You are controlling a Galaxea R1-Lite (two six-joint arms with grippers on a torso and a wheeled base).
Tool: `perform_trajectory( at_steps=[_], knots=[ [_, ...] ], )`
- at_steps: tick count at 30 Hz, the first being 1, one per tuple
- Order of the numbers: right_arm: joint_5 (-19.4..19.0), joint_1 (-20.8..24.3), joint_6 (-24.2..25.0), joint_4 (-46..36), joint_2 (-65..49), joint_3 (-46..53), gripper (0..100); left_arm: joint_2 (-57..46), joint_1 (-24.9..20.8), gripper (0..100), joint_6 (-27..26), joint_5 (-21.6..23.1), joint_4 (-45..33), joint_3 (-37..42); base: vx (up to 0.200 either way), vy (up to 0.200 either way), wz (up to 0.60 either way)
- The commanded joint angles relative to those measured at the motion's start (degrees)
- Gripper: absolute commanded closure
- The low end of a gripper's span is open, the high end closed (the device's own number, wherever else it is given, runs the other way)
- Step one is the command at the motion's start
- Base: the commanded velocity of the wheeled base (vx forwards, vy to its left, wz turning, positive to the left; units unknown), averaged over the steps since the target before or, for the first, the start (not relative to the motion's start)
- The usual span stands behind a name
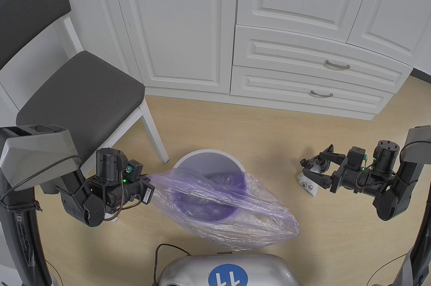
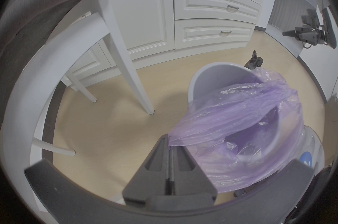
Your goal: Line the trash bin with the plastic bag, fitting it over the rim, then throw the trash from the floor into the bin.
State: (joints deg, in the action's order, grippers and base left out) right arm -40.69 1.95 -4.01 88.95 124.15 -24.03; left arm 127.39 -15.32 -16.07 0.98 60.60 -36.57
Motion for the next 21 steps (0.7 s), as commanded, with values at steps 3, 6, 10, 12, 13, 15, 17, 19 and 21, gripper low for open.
perform_trajectory(
  at_steps=[3, 6, 10, 12, 13, 15, 17, 19, 21],
  knots=[
    [29.7, 19.7, -3.5, 1.0, -3.7, 1.4, 0, 1.2, -0.5, 100, -0.3, -0.4, 0.1, -0.3, 0.0, 0.0, 0.0],
    [38.1, 25.2, -5.5, 1.0, -2.4, 1.0, 0, 2.1, -0.1, 100, -0.5, -0.4, 0.0, -1.0, 0.0, 0.0, 0.0],
    [44.1, 30.9, -6.4, 1.0, 0.2, -1.2, 0, 2.3, 0.6, 100, -1.4, 0.1, 0.0, -0.9, 0.0, 0.0, 0.0],
    [45.1, 32.7, -6.5, 1.0, 2.5, -4.7, 0, 2.6, 0.8, 100, -1.5, 0.2, 0.0, -1.0, 0.0, 0.0, 0.0],
    [45.6, 33.5, -7.2, 1.0, 3.8, -6.9, 0, 2.7, 1.2, 100, -1.5, 0.2, 0.1, -1.0, 0.0, 0.0, 0.0],
    [46.8, 34.1, -10.8, -3.4, 4.1, -9.6, 0, 2.7, 1.6, 100, -1.5, 0.3, 0.1, -1.0, 0.0, 0.0, 0.0],
    [48.0, 34.4, -14.4, -11.0, 3.8, -12.5, 0, 2.7, 1.9, 0, -1.6, 0.3, 0.1, -0.6, 0.0, 0.0, 0.0],
    [49.8, 35.5, -14.9, -17.0, 3.5, -16.0, 0, 2.8, 2.0, 0, -1.4, 0.7, 0.1, -1.0, 0.0, 0.0, 0.0],
    [51.8, 36.9, -15.0, -21.8, 3.3, -18.7, 0, 2.6, 2.2, 0, -1.4, 1.4, 0.0, -1.4, 0.0, 0.0, 0.0]
  ],
)
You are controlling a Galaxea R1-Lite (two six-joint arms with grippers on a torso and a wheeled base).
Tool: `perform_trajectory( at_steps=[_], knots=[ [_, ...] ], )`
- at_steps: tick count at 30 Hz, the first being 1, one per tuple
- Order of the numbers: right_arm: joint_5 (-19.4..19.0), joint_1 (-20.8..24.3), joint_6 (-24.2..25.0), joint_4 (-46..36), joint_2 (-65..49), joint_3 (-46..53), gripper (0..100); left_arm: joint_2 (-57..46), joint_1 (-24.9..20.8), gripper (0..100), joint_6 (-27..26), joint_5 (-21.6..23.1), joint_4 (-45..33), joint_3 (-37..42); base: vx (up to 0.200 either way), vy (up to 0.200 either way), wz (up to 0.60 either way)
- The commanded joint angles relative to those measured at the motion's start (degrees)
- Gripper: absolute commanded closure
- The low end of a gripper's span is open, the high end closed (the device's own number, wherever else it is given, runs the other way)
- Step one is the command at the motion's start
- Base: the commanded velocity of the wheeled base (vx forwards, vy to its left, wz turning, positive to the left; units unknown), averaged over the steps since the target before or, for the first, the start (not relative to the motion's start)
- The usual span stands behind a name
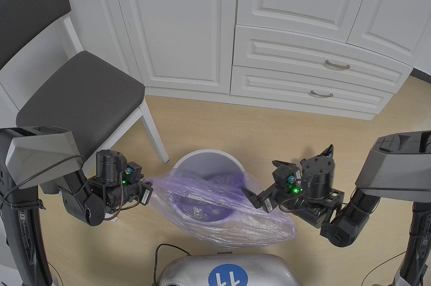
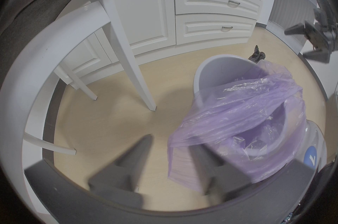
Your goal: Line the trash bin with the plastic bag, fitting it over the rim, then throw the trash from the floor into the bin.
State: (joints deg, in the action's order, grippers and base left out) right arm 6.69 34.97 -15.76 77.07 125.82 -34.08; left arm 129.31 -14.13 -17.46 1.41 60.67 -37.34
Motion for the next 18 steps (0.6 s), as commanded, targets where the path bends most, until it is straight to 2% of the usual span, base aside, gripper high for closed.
perform_trajectory(
  at_steps=[1, 3, 4, 8, 12, 18],
  knots=[
    [5.6, 4.8, -3.4, -14.2, 1.4, -10.7, 0, 0.3, 1.3, 0, 0.0, 1.2, -0.3, -0.8, 0.0, 0.0, 0.0],
    [5.6, 4.8, -3.4, -14.2, 1.4, -10.7, 0, 0.3, 1.3, 0, 0.0, 1.2, -0.3, -0.8, 0.0, 0.0, 0.0],
    [6.4, 7.2, -4.5, -23.1, 0.8, -14.3, 0, -0.2, 1.9, 0, 0.1, 2.5, 0.1, -0.5, 0.0, 0.0, 0.0],
    [8.6, 9.3, -7.6, -29.1, 1.4, -18.0, 0, -3.4, 2.1, 0, 0.6, 6.3, 0.1, 1.4, 0.0, 0.0, 0.0],
    [11.2, 11.1, -10.1, -30.8, 3.2, -20.8, 0, -8.5, 2.1, 0, 0.6, 10.1, 0.1, 4.6, 0.0, 0.0, 0.0],
    [15.0, 14.1, -13.2, -31.0, 6.5, -23.5, 0, -16.8, 2.1, 0, 0.5, 12.3, 0.2, 9.4, 0.0, 0.0, 0.0]
  ],
)
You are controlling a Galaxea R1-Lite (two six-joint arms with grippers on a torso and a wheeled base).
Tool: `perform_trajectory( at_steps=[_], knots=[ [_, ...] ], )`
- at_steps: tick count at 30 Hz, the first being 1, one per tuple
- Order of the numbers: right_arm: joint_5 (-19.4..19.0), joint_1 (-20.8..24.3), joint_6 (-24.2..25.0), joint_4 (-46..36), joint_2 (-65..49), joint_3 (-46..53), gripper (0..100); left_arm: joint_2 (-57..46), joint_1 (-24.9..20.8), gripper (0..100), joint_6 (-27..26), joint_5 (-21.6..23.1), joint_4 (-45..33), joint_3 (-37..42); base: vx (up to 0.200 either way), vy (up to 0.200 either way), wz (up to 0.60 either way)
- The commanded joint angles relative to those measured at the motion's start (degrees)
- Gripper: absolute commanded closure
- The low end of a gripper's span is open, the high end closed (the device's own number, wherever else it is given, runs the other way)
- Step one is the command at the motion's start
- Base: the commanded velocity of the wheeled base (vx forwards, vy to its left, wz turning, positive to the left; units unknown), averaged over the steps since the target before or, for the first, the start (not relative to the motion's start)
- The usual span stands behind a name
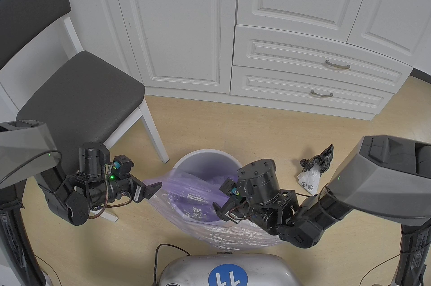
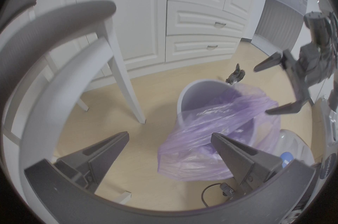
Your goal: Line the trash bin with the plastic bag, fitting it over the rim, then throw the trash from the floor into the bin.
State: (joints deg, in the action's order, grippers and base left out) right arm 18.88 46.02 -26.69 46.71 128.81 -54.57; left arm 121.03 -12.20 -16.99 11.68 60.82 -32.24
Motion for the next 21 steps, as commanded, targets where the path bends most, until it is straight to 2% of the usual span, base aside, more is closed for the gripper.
perform_trajectory(
  at_steps=[1, 4, 8, 13, 21],
  knots=[
    [3.6, 3.4, -2.9, -0.6, 3.9, -3.2, 0, -9.8, 0.2, 0, 0.0, 2.7, 0.1, 5.1, 0.0, 0.0, 0.0],
    [5.7, 4.3, -5.2, -0.6, 5.5, -3.6, 0, -13.3, 0.1, 0, 0.1, 4.5, 0.3, 7.5, 0.0, 0.0, 0.0],
    [6.5, 5.7, -5.7, -0.6, 6.9, -3.7, 0, -17.6, -0.3, 0, 0.3, 4.7, 2.5, 10.1, 0.0, 0.0, 0.0],
    [7.0, 6.4, -7.9, -0.6, 8.8, -4.6, 0, -28.0, -0.3, 0, 1.5, 4.7, 9.3, 15.3, 0.0, 0.0, 0.0],
    [9.1, 6.2, -8.4, -0.6, 13.3, -10.1, 0, -39.6, 0.0, 0, 2.2, 4.6, 7.9, 15.1, 0.0, 0.0, 0.0]
  ],
)
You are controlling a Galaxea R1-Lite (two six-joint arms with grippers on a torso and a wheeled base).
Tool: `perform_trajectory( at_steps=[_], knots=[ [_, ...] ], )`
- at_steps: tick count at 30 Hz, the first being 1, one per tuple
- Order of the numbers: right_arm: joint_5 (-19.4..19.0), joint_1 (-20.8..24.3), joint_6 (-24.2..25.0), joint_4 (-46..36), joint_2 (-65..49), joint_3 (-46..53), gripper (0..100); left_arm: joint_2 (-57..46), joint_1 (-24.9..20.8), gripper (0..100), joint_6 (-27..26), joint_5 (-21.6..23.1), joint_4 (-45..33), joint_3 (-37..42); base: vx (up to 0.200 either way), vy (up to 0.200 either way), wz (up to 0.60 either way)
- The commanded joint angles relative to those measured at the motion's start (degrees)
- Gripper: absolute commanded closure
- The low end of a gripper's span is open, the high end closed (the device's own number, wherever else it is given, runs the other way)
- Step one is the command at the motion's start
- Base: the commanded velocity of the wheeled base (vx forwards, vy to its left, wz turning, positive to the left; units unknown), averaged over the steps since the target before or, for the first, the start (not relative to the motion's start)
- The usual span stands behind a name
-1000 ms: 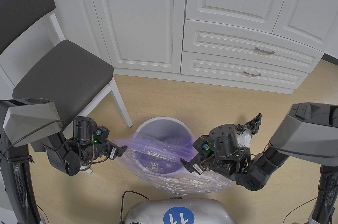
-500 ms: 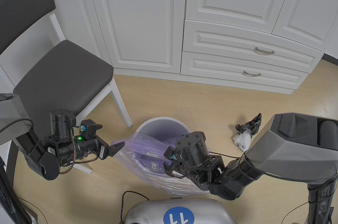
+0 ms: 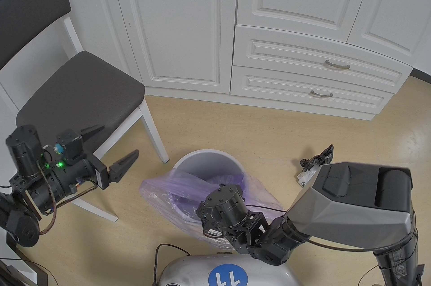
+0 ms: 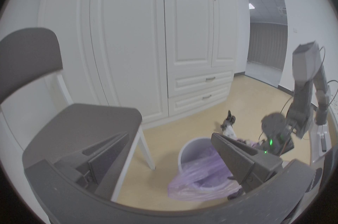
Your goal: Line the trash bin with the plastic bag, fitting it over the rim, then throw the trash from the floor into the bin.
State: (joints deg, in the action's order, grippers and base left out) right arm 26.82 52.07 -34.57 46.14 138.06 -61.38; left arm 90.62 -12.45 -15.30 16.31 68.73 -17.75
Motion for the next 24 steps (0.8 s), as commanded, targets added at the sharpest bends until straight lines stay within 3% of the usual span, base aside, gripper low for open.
perform_trajectory(
  at_steps=[1, 16, 17, 24],
  knots=[
    [1.3, 0.1, -0.5, 0.0, 4.9, -4.2, 0, -10.5, 0.4, 0, 1.3, -0.2, 0.0, 0.3, 0.0, 0.0, 0.0],
    [1.4, -4.9, -0.8, -0.1, 7.0, -10.4, 0, -10.8, 5.7, 0, 2.2, -0.1, 0.0, -0.8, 0.0, 0.0, 0.0],
    [1.4, -5.0, -0.8, -0.1, 6.8, -10.4, 100, -10.7, 6.0, 0, 2.2, -0.1, 0.0, -0.8, 0.0, 0.0, 0.0],
    [1.0, -5.1, -0.7, 0.0, 4.7, -10.8, 100, -10.6, 6.5, 0, 2.2, -0.1, 0.0, -0.8, 0.0, 0.0, 0.0]
  ],
)
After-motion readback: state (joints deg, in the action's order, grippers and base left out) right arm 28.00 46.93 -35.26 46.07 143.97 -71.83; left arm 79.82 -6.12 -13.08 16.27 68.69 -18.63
